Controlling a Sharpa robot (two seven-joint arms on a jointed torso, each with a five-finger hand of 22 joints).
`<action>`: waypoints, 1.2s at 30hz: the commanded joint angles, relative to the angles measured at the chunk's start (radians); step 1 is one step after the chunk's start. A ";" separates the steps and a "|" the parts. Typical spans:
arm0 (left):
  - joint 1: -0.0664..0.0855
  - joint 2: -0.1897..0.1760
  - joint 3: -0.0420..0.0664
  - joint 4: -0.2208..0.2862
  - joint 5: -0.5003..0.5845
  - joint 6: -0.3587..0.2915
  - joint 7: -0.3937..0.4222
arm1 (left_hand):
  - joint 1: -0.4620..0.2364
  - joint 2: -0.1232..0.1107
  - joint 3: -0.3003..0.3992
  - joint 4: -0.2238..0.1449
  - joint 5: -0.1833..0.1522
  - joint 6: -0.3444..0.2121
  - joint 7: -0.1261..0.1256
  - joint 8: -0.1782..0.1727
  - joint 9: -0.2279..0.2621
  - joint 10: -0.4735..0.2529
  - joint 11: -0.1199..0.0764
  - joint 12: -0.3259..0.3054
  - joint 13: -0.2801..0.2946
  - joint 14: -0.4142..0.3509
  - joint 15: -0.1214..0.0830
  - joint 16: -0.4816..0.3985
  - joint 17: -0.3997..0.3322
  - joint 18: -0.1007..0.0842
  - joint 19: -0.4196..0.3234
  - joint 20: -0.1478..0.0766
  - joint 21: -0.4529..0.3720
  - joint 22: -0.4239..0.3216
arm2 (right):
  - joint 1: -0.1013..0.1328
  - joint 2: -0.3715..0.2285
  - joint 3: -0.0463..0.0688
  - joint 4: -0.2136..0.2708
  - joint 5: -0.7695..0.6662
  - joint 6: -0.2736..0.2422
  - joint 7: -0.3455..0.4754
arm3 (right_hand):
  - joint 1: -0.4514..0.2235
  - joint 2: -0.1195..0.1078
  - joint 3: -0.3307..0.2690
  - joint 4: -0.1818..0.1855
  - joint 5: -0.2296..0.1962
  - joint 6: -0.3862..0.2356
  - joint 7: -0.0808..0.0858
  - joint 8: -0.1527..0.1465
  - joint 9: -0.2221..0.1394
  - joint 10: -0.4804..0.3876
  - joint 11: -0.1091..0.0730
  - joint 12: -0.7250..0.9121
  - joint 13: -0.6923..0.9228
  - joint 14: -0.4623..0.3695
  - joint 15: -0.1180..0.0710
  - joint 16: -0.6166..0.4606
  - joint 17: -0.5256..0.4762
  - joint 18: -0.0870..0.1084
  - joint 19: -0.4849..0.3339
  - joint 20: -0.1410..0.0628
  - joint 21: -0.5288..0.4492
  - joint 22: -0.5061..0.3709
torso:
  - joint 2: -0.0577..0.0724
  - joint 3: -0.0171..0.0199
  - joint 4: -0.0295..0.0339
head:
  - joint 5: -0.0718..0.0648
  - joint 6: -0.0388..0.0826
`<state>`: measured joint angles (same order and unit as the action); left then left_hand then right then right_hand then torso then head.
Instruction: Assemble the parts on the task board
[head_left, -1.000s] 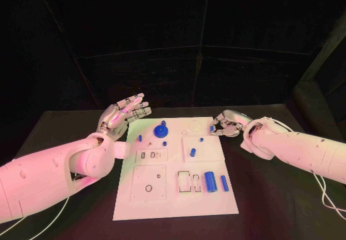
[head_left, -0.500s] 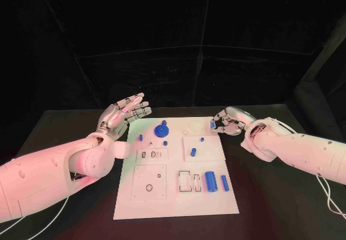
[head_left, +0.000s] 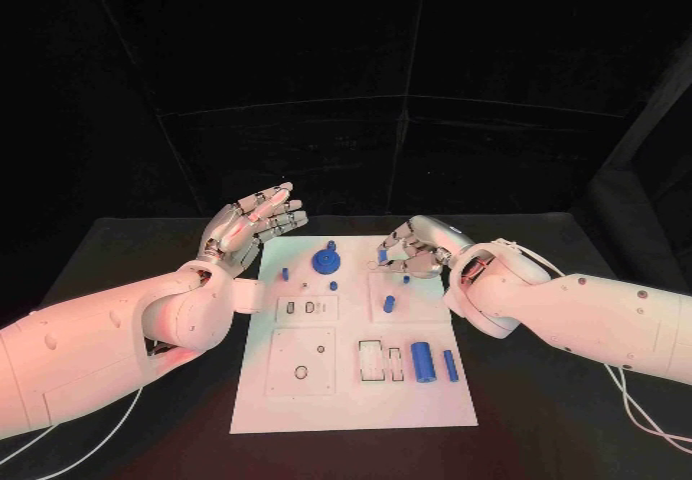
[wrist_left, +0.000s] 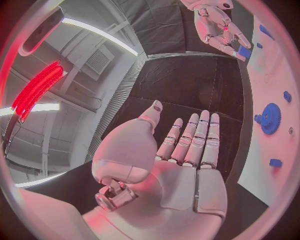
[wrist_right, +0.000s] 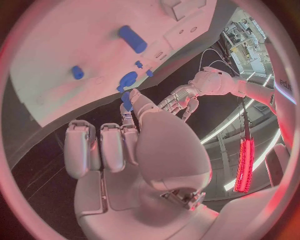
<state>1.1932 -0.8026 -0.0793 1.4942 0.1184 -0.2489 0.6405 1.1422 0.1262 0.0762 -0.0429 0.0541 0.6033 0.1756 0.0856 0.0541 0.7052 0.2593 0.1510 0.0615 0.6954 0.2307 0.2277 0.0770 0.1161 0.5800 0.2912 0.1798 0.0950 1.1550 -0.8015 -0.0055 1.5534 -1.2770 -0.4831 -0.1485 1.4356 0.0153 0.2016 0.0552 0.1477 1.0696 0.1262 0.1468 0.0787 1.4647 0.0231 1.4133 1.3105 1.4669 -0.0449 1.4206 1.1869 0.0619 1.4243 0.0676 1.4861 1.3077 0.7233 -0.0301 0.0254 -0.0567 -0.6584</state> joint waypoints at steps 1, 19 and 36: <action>0.002 0.006 0.001 -0.004 -0.002 0.011 -0.003 | -0.004 0.012 0.001 -0.005 0.002 0.012 0.122 0.003 0.002 0.009 -0.001 0.006 0.002 0.009 0.001 0.000 -0.001 0.013 0.011 -0.001 0.005 0.000 | 0.003 0.038 0.000 0.009 -0.067 0.031 -0.113 | -0.007 -0.002 0.011 -0.001 0.007 0.027 -0.022 0.005 0.018 0.014 -0.002 -0.008 0.127 0.040 -0.004 -0.006 -0.003 -0.009 -0.005 -0.004 -0.002 0.015 | -0.011 -0.0060 0.0087 | 0.007 -0.007; 0.002 0.022 0.001 -0.024 -0.002 0.027 0.011 | -0.007 0.010 0.000 -0.004 0.001 0.009 0.122 0.003 0.001 0.010 -0.001 0.007 0.001 0.014 0.000 0.001 -0.001 0.014 -0.010 -0.001 -0.002 -0.005 | -0.009 0.244 -0.016 -0.060 -0.218 0.134 -0.207 | -0.032 -0.016 0.014 -0.002 -0.004 0.026 -0.020 0.000 0.017 0.013 -0.001 -0.012 0.125 0.040 -0.003 -0.008 -0.002 -0.009 -0.005 -0.003 -0.003 0.015 | -0.018 -0.0105 0.0192 | 0.036 -0.024; 0.002 0.025 0.001 -0.034 -0.002 0.028 0.011 | -0.008 0.011 0.000 -0.005 0.002 0.008 0.122 0.003 0.001 0.009 -0.001 0.007 0.001 0.013 0.001 0.000 -0.001 0.013 -0.018 -0.001 -0.006 -0.007 | -0.048 0.310 -0.033 -0.100 -0.282 0.133 -0.246 | -0.036 -0.020 0.025 -0.011 0.008 0.026 -0.020 -0.003 0.017 0.014 -0.001 -0.011 0.125 0.041 -0.003 -0.007 0.000 -0.009 -0.005 -0.003 -0.004 0.015 | -0.018 -0.0085 0.0162 | 0.045 -0.038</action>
<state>1.1934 -0.7791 -0.0792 1.4600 0.1184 -0.2351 0.6389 1.1376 0.1308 0.0762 -0.0429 0.0541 0.6112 0.1766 0.0855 0.0545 0.7096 0.2573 0.1549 0.0622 0.7025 0.2308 0.2277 0.0771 0.1162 0.5707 0.2894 0.1782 0.0895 1.1070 -0.4923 -0.0383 1.4538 -1.5267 -0.3624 -0.3790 1.4047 -0.0053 0.2193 0.0457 0.1523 1.0685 0.1252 0.1447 0.0785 1.4648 0.0232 1.3968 1.3079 1.4669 -0.0448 1.4174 1.1872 0.0620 1.4243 0.0677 1.4861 1.3074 0.7050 -0.0392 0.0423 -0.0120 -0.6946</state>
